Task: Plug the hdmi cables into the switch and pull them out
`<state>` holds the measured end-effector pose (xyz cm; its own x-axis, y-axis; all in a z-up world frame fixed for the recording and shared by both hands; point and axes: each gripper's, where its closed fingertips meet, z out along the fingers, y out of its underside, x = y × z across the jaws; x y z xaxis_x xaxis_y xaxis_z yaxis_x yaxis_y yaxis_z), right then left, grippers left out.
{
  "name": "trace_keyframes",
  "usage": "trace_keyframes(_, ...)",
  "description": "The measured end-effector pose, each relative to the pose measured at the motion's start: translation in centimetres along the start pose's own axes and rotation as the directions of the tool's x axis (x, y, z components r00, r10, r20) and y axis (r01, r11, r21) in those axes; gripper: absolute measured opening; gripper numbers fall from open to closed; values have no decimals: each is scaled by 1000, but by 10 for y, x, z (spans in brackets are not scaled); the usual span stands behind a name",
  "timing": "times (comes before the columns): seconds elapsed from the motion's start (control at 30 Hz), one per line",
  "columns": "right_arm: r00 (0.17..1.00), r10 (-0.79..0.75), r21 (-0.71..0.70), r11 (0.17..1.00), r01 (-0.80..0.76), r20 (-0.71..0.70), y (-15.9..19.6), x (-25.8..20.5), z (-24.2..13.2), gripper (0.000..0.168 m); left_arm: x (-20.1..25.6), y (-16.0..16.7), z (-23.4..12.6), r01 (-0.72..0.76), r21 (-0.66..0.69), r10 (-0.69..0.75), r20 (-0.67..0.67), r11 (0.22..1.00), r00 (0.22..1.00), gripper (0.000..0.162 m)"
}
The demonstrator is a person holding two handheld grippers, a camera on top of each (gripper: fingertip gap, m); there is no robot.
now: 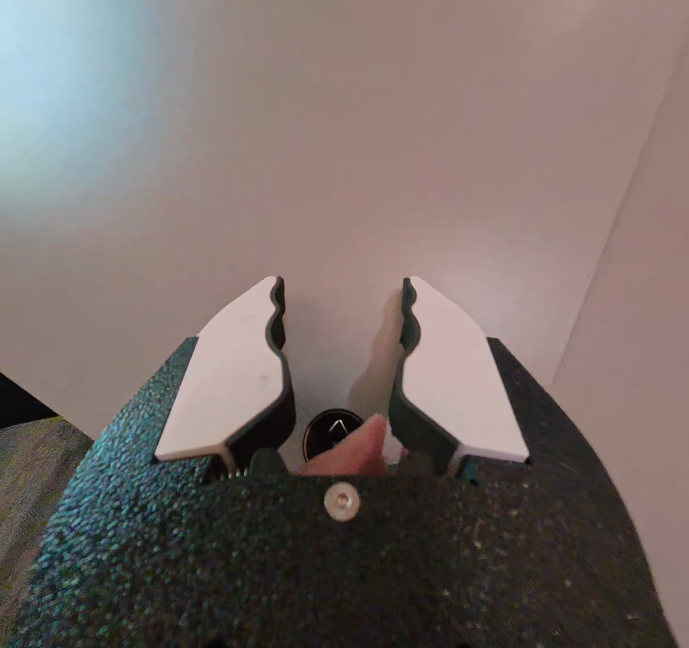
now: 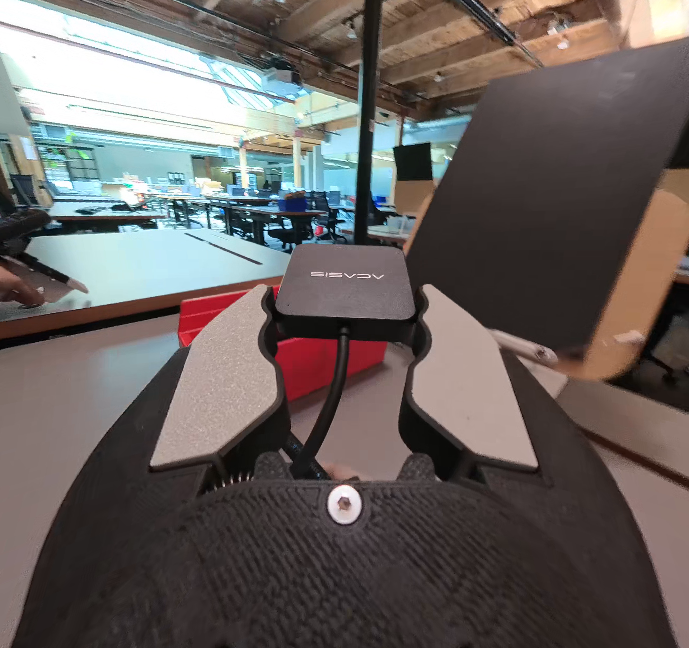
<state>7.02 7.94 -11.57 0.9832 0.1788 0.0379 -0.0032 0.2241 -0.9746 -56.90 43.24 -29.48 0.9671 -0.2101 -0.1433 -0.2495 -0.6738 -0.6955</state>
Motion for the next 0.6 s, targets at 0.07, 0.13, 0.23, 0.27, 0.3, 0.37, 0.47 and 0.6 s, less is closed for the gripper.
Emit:
trace_keyframes(0.07,998,-46,36,998,44,48,-7,-15,26,72,-6,5,5,17,-13,-17,13,1000,1000,64)
trace_keyframes(0.13,990,-88,52,995,83,114,-11,-32,55,72,-9,5,7,64,-1,-64,6,998,998,66)
trace_keyframes(0.23,969,-148,97,987,131,198,-19,-58,99,72,-14,5,5,103,18,-103,7,994,995,69)
trace_keyframes(0.27,963,-156,110,985,134,219,-22,-66,113,72,-15,5,4,104,19,-104,11,994,995,68)
trace_keyframes(0.3,959,-155,125,984,128,238,-25,-73,128,72,-15,5,4,103,19,-104,4,994,995,67)
trace_keyframes(0.37,950,-153,142,983,118,272,-26,-86,157,72,-12,2,-1,109,24,-108,-26,994,994,68)
trace_keyframes(0.47,942,-156,114,985,127,299,-12,-100,197,72,-6,-5,-9,93,55,-89,-77,994,993,70)
trace_keyframes(0.6,934,-203,47,979,198,295,13,-116,229,72,-14,-1,-10,-1,50,2,-16,999,1000,67)
